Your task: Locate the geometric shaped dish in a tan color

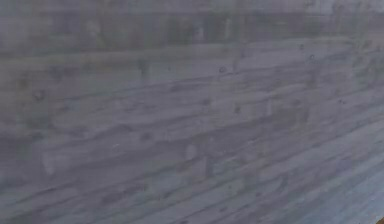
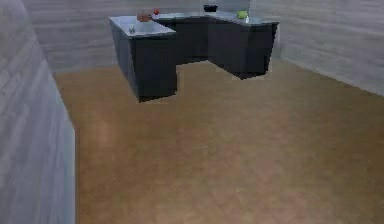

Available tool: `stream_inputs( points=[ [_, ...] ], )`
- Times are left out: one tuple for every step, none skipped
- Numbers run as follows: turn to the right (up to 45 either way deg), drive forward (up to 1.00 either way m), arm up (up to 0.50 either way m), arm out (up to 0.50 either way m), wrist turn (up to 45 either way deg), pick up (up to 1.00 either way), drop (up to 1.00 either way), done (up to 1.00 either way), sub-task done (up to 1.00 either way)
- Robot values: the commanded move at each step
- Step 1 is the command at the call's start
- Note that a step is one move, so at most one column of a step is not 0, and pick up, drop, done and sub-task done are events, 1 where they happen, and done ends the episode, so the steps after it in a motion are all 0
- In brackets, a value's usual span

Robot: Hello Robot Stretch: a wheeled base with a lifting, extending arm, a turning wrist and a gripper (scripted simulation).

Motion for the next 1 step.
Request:
stream_inputs(
  points=[
    [45.0, 0.0, 0.0, 0.0, 0.0, 0.0, 0.0, 0.0, 0.0]
  ],
)
